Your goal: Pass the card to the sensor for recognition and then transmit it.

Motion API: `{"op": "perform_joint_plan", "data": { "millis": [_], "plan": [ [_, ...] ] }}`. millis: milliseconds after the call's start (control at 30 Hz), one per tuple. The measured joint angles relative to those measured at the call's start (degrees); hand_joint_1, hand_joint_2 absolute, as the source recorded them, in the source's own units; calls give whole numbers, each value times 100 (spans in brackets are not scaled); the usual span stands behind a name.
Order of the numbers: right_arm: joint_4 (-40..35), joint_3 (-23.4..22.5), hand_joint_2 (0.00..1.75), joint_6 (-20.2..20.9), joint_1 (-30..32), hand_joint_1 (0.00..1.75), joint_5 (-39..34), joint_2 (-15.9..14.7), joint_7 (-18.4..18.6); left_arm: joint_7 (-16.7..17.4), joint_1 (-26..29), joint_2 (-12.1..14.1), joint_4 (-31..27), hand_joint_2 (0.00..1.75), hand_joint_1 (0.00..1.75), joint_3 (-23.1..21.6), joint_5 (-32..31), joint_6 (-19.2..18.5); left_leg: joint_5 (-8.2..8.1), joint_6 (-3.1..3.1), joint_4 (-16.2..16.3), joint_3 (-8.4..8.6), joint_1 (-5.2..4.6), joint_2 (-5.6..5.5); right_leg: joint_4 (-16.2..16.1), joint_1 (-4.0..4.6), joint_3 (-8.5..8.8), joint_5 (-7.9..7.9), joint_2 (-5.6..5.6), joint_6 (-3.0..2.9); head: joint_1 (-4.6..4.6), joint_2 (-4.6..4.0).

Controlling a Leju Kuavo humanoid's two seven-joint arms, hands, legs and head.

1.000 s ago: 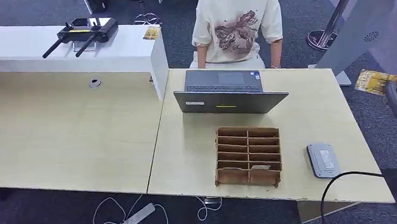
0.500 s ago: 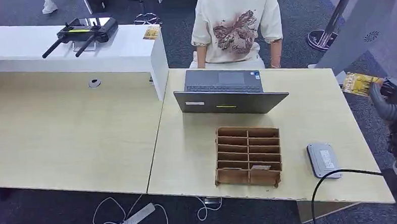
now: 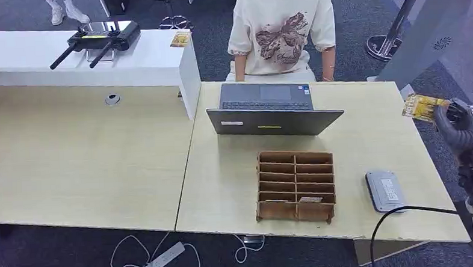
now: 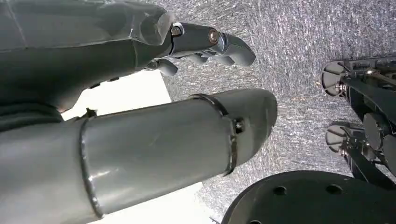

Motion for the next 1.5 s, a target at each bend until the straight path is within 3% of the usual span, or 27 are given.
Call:
{"op": "perform_joint_plan", "data": {
  "millis": [733, 1500],
  "plan": [
    [-192, -571, 175, 363, 633, 175, -103, -186, -142, -22, 3, 4, -2, 0, 0, -11, 83, 15, 0, 0, 0, -3, 0, 0, 0, -1, -1, 0, 0, 0, -2, 0],
    [-11, -536, 175, 404, 660, 175, 376, -105, -252, -46, 3, -13, -2, 0, 0, -11, 223, 28, -1, 0, -1, -4, 0, 1, 0, 0, -1, 0, 1, 0, -2, 0]
  ]
}}
